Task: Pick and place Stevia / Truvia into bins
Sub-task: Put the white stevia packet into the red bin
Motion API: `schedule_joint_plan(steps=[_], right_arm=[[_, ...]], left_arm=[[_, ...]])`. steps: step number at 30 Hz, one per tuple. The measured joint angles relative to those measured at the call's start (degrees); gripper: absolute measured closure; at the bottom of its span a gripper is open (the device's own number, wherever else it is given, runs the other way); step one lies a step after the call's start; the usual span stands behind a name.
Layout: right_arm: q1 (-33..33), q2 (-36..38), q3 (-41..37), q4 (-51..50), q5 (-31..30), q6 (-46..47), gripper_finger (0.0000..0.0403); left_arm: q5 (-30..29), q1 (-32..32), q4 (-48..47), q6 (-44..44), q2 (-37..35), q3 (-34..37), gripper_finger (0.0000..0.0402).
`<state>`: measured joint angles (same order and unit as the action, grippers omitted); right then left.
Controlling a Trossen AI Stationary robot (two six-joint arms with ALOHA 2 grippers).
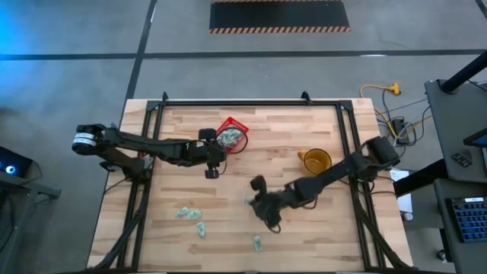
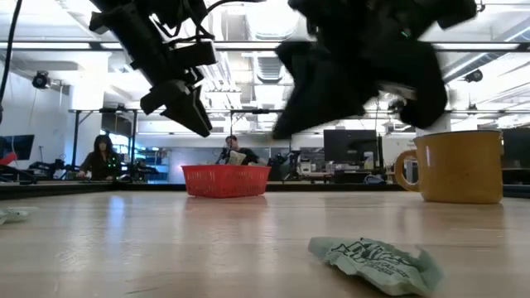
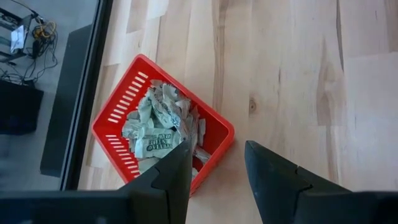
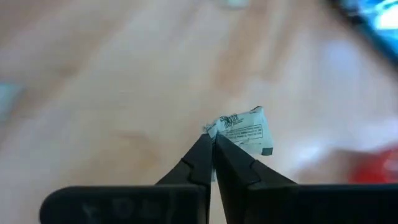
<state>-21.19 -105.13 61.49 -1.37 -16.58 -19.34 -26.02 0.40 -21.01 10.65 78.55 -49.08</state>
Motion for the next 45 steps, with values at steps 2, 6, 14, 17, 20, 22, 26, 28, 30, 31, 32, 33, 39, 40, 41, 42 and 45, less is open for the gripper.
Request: schedule_joint_plan(steps=[2,6,14,17,20,22,26,28,30,31,32,33,39,40,41,42,45], right_arm=[[1.5,1.8,0.0,0.5,-3.0,-2.5,0.0394],[6.9,3.8,0.0,1.2,-3.5,-6.7,0.0394],[25.5,4.4,0.0,9.6,11.5,-7.4,0.0394],[32.2,4.4,0.0,12.0,20.3,-3.5,0.0394],[37.8,4.3,0.0,13.9,25.7,2.4,0.0394],[40.4,3.8,0.0,15.9,28.0,6.3,0.0394],[42.8,1.3,0.1,18.9,29.2,10.2,0.0394],[43.0,-0.2,0.1,20.6,30.0,10.6,0.0394],[43.0,-1.6,0.0,22.5,31.3,10.2,0.0394],[43.0,-2.1,0.0,22.7,31.5,9.8,0.0394],[43.0,-2.5,0.1,22.7,31.6,9.5,0.0394],[43.0,-2.8,0.3,22.7,31.6,9.3,0.0394],[43.1,-4.1,1.7,22.8,32.1,11.8,0.0392],[43.1,-4.5,1.9,22.8,32.2,11.6,0.0389],[43.1,-4.9,2.2,22.7,32.5,11.5,0.0384],[43.1,-5.5,2.6,22.7,33.1,11.6,0.0377],[43.1,-7.4,4.2,22.6,33.8,12.7,0.0349]], left_arm=[[0.0,0.0,-1.2,-1.3,-0.6,0.0,0.0269],[0.0,0.0,-5.7,-6.7,-2.3,0.0,0.0269],[0.1,1.1,-15.1,-22.7,-6.3,0.0,0.0269],[0.1,2.7,-15.3,-26.1,-6.6,0.3,0.0269],[0.6,4.7,-16.0,-27.9,-6.4,0.9,0.0269],[0.6,6.0,-15.3,-29.5,-6.1,1.0,0.0269],[0.7,8.6,-15.4,-32.9,-6.1,1.2,0.0269],[0.7,9.8,-15.5,-34.6,-6.1,1.2,0.0269],[0.7,10.7,-15.5,-35.9,-6.2,1.2,0.0269],[0.7,11.1,-15.5,-36.3,-6.2,1.2,0.0269],[0.7,11.5,-15.5,-37.0,-6.2,1.2,0.0269],[0.7,11.7,-15.5,-37.3,-6.2,1.2,0.0269],[0.7,12.1,-15.3,-37.3,-6.2,1.3,0.0269],[0.7,12.1,-15.2,-37.3,-6.2,1.2,0.0269],[0.7,12.1,-15.2,-37.3,-6.2,1.3,0.0269],[0.7,12.1,-15.3,-37.3,-6.2,1.4,0.0269],[0.7,12.1,-15.4,-37.3,-6.2,1.6,0.0269]])
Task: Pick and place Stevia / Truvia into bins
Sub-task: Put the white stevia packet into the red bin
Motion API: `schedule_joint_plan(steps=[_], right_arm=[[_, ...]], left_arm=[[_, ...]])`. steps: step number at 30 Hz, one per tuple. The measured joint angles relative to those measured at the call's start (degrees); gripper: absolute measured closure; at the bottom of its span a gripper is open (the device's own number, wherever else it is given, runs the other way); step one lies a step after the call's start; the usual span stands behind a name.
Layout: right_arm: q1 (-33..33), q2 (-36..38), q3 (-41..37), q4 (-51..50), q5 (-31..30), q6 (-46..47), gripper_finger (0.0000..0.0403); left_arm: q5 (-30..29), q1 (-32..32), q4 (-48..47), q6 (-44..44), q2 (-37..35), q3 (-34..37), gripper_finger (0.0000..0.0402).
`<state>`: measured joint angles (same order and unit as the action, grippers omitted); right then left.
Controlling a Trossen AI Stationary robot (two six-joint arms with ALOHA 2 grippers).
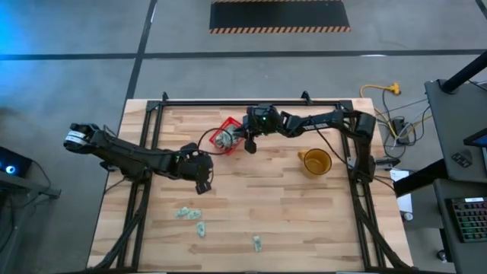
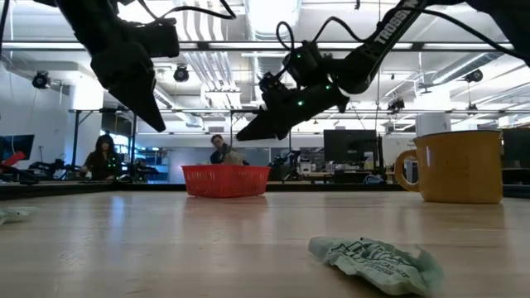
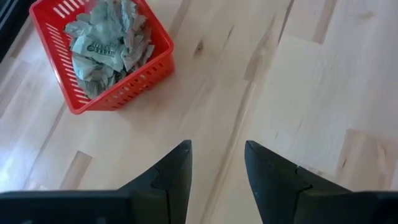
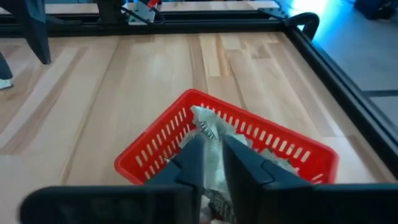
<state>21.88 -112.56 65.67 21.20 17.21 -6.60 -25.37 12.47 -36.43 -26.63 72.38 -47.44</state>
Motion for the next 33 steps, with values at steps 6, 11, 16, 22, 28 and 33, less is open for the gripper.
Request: schedule_joint_plan(steps=[6,11,16,22,28,33], right_arm=[[0.0,-2.6,3.7,-2.9,-0.1,-0.2,0.0277],[-0.4,0.4,6.9,-17.9,-0.1,-2.8,0.0244],[-2.8,6.0,7.9,-31.9,5.2,-4.9,0.0237],[-9.1,11.7,6.0,-44.0,10.3,-7.5,0.0244],[-18.1,14.8,3.1,-46.6,10.3,-7.5,0.0252],[-25.0,15.1,1.7,-46.5,9.9,-6.3,0.0259]], left_arm=[[0.0,0.0,-0.1,0.4,0.0,0.3,0.0269],[0.9,0.4,0.4,0.0,0.0,2.2,0.0269],[4.9,1.9,1.5,-0.1,1.2,3.6,0.0269],[11.5,5.7,1.7,-0.2,3.7,4.2,0.0269],[12.4,11.9,1.5,-3.9,6.4,5.4,0.0269],[12.3,17.2,2.3,-6.5,8.3,5.9,0.0269]])
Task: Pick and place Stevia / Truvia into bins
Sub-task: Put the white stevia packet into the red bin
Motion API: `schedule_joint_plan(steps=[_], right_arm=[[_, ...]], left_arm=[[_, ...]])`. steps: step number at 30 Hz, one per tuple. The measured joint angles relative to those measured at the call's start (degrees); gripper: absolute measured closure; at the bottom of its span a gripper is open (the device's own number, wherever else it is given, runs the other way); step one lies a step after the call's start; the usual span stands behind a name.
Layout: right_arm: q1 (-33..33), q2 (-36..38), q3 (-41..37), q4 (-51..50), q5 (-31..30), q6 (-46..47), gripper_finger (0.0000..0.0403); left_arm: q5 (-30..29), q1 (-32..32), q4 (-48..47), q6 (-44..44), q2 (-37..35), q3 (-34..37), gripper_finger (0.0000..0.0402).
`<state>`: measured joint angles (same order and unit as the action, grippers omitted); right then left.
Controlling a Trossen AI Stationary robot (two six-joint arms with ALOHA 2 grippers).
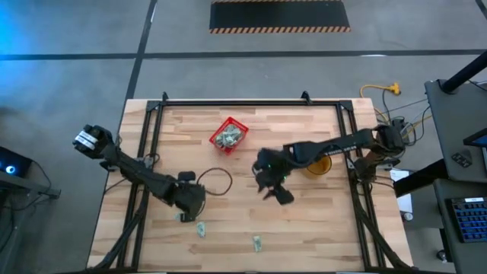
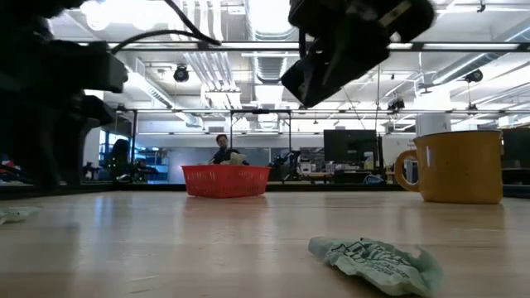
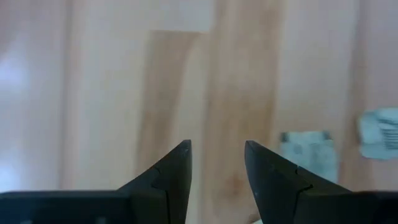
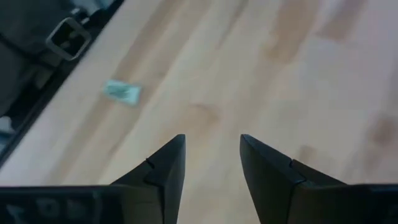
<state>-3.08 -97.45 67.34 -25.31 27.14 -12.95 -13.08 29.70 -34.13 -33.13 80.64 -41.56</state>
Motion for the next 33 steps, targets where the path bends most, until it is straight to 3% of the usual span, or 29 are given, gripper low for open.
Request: schedule_joint_plan(steps=[7,18,26,33], right_arm=[[-6.3,0.0,-1.4,0.1,-0.2,4.4,0.0269],[-12.2,-0.1,-3.8,0.3,-3.5,9.6,0.0275],[-13.2,-0.1,-4.4,0.7,-6.4,9.8,0.0281],[-13.2,-0.1,-4.6,1.8,-6.4,10.0,0.0282]], left_arm=[[-0.4,4.5,5.7,0.6,3.0,0.0,0.0269],[3.8,5.3,7.2,-2.3,6.1,-0.1,0.0269],[0.9,5.1,5.2,-0.6,3.3,-1.1,0.0269],[3.4,6.1,5.1,-1.7,-0.2,-1.2,0.0269]])
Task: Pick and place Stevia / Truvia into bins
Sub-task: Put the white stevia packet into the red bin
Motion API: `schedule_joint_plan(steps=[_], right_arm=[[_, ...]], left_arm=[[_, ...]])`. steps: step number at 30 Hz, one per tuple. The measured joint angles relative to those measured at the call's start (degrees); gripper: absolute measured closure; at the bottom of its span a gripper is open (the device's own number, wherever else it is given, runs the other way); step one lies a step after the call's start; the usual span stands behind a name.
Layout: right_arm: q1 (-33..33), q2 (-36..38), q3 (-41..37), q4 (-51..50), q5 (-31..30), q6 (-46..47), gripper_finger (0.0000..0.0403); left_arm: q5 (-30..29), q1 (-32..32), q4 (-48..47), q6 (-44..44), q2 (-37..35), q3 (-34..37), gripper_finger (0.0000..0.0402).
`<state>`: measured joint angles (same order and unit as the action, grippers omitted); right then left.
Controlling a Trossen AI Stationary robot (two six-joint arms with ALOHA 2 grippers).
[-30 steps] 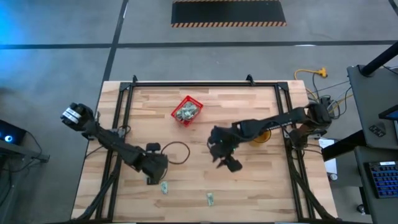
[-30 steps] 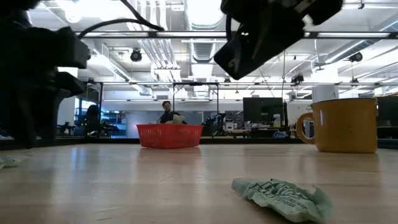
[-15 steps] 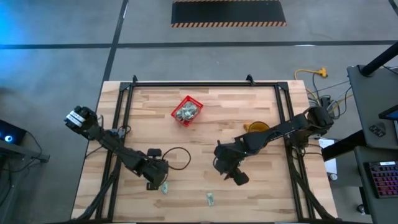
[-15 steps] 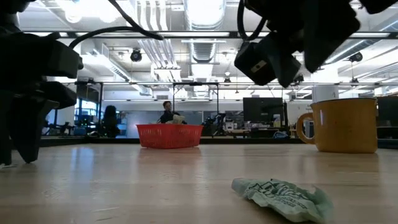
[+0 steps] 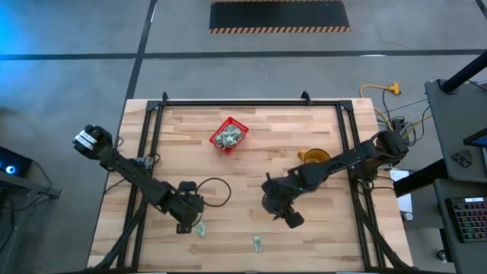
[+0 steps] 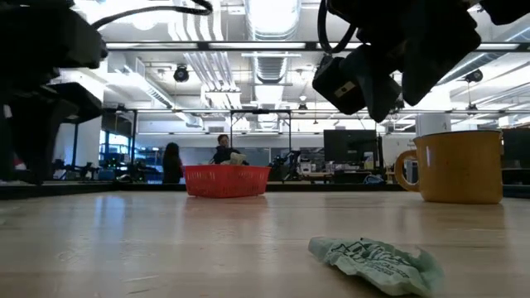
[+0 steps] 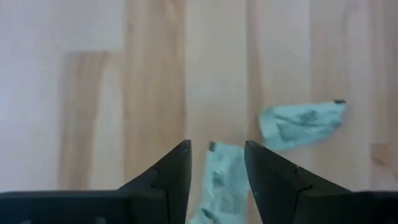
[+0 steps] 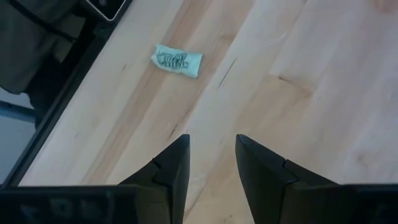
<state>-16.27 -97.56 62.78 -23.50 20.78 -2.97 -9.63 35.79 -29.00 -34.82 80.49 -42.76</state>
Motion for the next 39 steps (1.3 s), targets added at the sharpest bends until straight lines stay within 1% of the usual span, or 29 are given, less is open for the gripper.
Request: schedule_joint_plan(steps=[3,8,19,21,24,29,30,31,33,35,39], right_arm=[[0.0,0.0,-0.3,0.5,0.0,0.0,0.0282],[0.0,0.0,-0.7,0.7,0.0,0.0,0.0282],[0.0,0.0,-1.0,1.9,0.1,1.1,0.0282],[0.0,0.0,-1.0,1.9,0.1,1.1,0.0282],[0.0,0.0,-1.0,1.9,0.1,1.1,0.0282],[0.0,0.0,-1.0,1.9,0.1,1.1,0.0282],[0.0,0.0,-1.0,1.9,0.1,1.1,0.0282],[0.0,0.0,-1.0,1.9,0.1,1.1,0.0282],[0.0,0.0,-1.0,2.0,0.1,1.0,0.0282],[0.0,0.0,-1.0,2.0,0.1,0.9,0.0282],[0.0,0.0,-1.0,2.1,0.1,0.9,0.0282]], left_arm=[[1.7,0.9,0.3,-0.9,0.0,0.1,0.0269],[3.8,1.9,4.6,-0.9,2.0,1.6,0.0269],[3.2,1.8,4.5,-0.8,5.8,2.1,0.027],[3.0,1.8,4.3,-0.8,6.0,2.1,0.0275],[2.1,1.8,4.0,0.8,5.9,2.1,0.0301],[0.2,1.8,3.9,3.9,5.8,2.1,0.0381],[-0.7,1.7,3.9,4.9,5.8,2.2,0.0391],[-2.5,1.7,3.8,6.0,5.8,2.2,0.0395],[-9.2,1.4,3.3,9.2,5.8,2.3,0.0392],[-17.7,1.2,3.7,13.3,5.9,2.2,0.039],[-36.5,-0.6,5.4,21.5,5.9,1.8,0.039]])
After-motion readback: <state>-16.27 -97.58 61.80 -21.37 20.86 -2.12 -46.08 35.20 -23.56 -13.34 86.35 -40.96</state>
